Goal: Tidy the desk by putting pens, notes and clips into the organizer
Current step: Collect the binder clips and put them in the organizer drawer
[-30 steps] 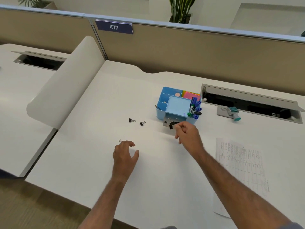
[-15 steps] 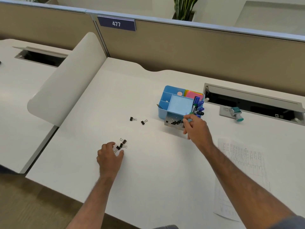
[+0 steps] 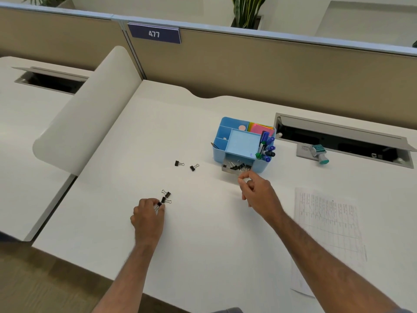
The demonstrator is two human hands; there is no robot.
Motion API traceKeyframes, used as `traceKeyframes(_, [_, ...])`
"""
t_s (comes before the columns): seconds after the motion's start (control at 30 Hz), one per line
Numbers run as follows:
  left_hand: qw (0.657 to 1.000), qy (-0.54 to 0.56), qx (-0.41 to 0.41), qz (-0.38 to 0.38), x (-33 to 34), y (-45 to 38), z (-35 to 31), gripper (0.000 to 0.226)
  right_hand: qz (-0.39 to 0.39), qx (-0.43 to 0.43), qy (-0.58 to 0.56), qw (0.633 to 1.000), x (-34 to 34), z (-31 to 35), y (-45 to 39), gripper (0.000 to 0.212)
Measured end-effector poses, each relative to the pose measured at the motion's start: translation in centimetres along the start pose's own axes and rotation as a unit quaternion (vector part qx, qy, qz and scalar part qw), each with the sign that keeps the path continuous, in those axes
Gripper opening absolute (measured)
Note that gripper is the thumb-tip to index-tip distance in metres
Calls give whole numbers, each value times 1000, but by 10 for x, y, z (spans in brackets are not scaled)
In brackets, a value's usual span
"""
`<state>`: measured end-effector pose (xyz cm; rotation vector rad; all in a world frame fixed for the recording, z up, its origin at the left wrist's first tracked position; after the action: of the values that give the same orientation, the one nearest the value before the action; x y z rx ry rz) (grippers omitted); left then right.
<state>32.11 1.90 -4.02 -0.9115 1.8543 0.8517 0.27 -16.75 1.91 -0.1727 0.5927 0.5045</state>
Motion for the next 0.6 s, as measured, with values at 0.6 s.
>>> traceKeyframes(0.6, [951,63,303,-14,-26,74,-133,17,43,45,-213,975,35,24,6,32])
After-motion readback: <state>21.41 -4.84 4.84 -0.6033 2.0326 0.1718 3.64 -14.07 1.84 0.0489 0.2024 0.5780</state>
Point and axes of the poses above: each hand's wrist, its own y-axis away from the middle knuckle, its own x-axis out of the palm, z = x × y, the point moved 6 cm from there along -y, towards the middle knuckle, and after that the axes turned 14 degrees about -x, right-handed, at the moved point
